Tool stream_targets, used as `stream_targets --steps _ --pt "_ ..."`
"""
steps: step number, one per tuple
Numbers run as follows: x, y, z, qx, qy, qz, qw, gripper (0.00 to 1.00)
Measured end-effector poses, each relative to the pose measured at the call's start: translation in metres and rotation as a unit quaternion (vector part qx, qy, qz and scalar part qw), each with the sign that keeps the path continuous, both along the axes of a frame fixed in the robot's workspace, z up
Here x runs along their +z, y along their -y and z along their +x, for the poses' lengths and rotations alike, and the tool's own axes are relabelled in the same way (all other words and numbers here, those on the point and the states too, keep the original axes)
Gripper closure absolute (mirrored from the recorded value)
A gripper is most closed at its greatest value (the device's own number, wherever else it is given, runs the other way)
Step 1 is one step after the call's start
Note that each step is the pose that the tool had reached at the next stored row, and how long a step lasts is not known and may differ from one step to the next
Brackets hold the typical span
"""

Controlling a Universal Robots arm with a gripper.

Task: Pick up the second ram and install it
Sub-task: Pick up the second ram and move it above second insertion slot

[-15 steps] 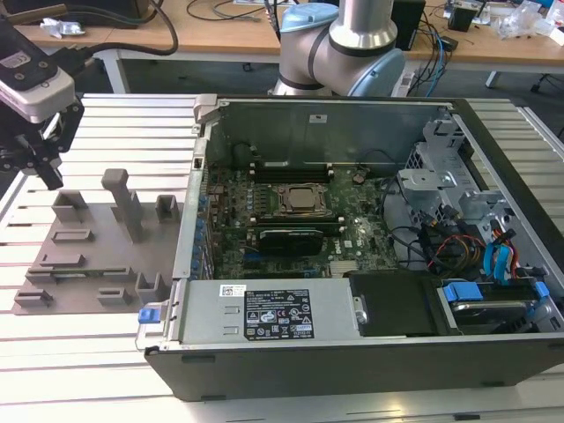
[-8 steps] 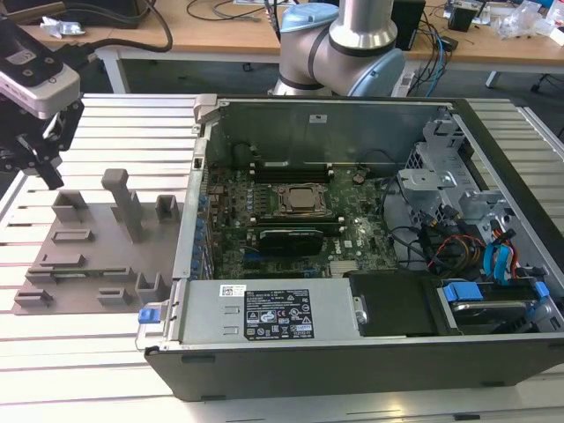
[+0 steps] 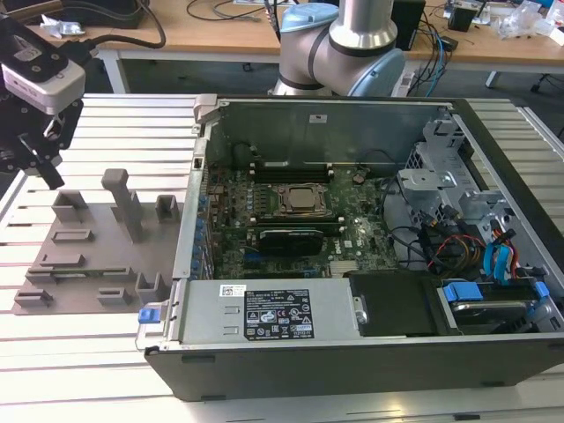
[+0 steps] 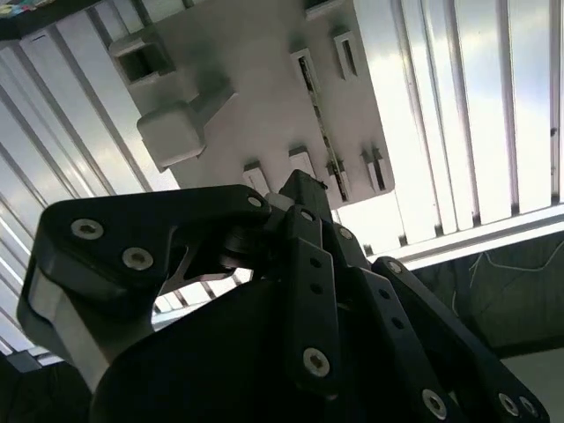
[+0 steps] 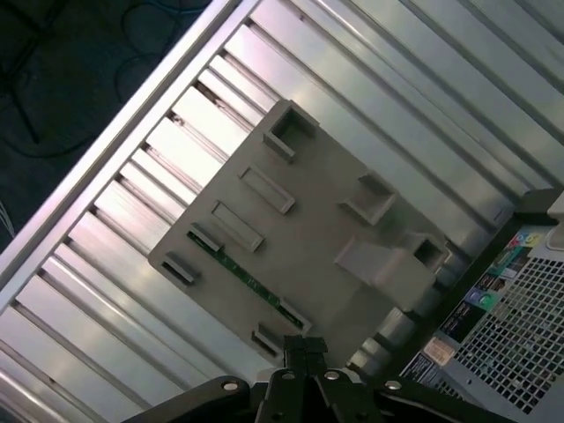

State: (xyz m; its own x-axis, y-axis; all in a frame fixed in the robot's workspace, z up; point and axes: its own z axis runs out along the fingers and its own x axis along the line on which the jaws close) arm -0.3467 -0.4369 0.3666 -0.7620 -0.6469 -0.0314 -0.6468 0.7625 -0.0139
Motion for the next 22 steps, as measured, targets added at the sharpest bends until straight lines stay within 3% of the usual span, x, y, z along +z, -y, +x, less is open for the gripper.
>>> stream_targets --steps 4,11,15,22 --pt "0.0000 0.0000 0.0000 0.021 0.0000 0.0000 0.9998 0.90" --pt "0.0000 0.0000 0.0000 0.057 0.0000 0.0000 0.9984 0.90" --pt "0.0000 0.0000 0.0000 0.077 0.0000 0.0000 0.9970 0.90" --pt "0.0000 0.0000 0.0000 0.118 0.0000 0.0000 0.9930 0.90"
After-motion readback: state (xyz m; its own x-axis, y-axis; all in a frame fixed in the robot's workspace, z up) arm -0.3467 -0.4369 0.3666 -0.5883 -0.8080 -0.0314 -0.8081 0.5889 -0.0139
